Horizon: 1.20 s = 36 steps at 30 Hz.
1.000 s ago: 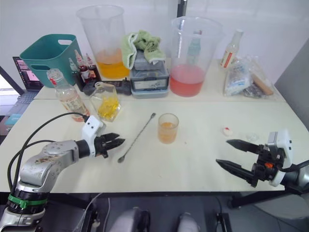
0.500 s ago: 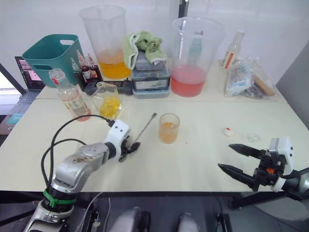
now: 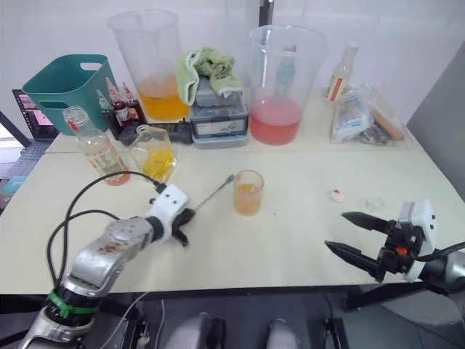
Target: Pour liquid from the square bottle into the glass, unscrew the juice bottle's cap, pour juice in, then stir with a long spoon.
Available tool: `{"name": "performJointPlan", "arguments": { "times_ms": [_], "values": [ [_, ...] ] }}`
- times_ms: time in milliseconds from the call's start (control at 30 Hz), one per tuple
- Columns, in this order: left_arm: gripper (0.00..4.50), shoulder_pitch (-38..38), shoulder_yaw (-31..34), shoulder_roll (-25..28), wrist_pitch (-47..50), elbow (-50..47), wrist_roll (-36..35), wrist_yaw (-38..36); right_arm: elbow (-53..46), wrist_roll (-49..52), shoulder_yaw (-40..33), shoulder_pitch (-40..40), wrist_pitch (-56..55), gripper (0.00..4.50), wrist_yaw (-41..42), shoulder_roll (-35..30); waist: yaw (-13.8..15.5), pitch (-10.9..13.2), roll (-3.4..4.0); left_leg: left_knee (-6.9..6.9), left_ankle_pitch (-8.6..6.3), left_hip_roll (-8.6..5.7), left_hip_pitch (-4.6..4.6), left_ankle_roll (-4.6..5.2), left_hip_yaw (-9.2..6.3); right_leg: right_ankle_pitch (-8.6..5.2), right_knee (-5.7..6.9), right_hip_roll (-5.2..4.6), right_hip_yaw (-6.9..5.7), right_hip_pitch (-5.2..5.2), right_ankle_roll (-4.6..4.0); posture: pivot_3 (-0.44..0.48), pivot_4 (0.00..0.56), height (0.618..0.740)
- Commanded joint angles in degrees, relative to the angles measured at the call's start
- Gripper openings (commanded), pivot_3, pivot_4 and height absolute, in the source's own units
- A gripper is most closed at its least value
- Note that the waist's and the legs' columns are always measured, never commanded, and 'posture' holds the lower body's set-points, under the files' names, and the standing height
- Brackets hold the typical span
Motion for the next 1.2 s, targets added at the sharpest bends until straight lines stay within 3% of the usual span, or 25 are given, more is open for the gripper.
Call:
{"name": "performJointPlan", "arguments": {
  "times_ms": [33,200,433,667,900,1167,1200],
  "values": [
    [0.03,1.8,5.3,5.6,-7.2,1.0,-2.2,-8.3,-1.0,0.5,1.1,-1.8,0.3,4.5,-0.5,-0.6,0.0,0.0,0.0,0.0,0.0,0.0,-0.01,0.0,0.0,0.0,-0.01,0.01,-0.01,-0.01,-0.01,0.0,0.15,0.739],
    [0.03,5.4,10.5,9.3,-11.5,2.4,-6.9,-16.2,-0.8,0.0,2.5,-3.2,0.2,4.5,-1.1,-0.5,0.6,0.0,0.0,0.01,-0.03,-0.05,-0.01,-0.08,0.04,-0.01,-0.1,-0.11,-0.03,-0.17,0.0,0.0,0.15,0.739],
    [0.03,9.7,10.4,14.4,-18.7,4.3,-6.1,-24.2,-0.6,-0.8,3.2,-3.8,0.0,4.5,-1.8,-0.4,0.5,0.0,0.0,-0.03,-0.04,-0.07,-0.02,-0.1,0.08,0.0,-0.09,-0.19,-0.04,-0.23,0.01,0.0,0.15,0.739],
    [2.26,10.4,9.7,14.3,-29.1,9.7,-1.1,-24.0,-1.3,-1.1,3.0,-3.5,-0.2,4.5,-2.6,-0.3,0.4,0.0,0.0,-0.04,-0.09,-0.06,-0.02,-0.01,0.09,0.01,-0.09,-0.18,-0.04,-0.29,0.01,0.0,0.15,0.739],
    [2.26,9.3,9.5,13.5,-32.3,13.7,-1.2,-26.2,-0.4,-1.7,3.7,-4.9,-0.6,4.5,-2.8,-0.4,0.5,0.0,0.0,-0.05,-0.11,-0.05,-0.02,0.03,0.09,0.02,-0.08,-0.24,-0.06,-0.33,0.01,0.0,0.15,0.739],
    [2.26,9.6,6.6,11.0,-29.0,12.1,-0.6,-26.1,-0.2,-2.9,4.5,-4.7,-1.1,4.5,-3.3,0.2,0.7,0.0,0.04,-0.04,-0.1,-0.08,0.0,0.02,0.1,0.03,-0.08,-0.23,-0.1,-0.25,0.04,0.0,0.15,0.739],
    [2.0,9.5,6.2,10.7,-28.6,11.7,-0.8,-26.4,-0.2,-3.1,4.6,-4.6,-1.1,4.5,-3.4,0.2,0.7,0.0,0.04,-0.03,-0.11,-0.08,0.0,0.02,0.1,0.03,-0.08,-0.23,-0.11,-0.23,0.04,0.0,0.15,0.739]
  ]
}}
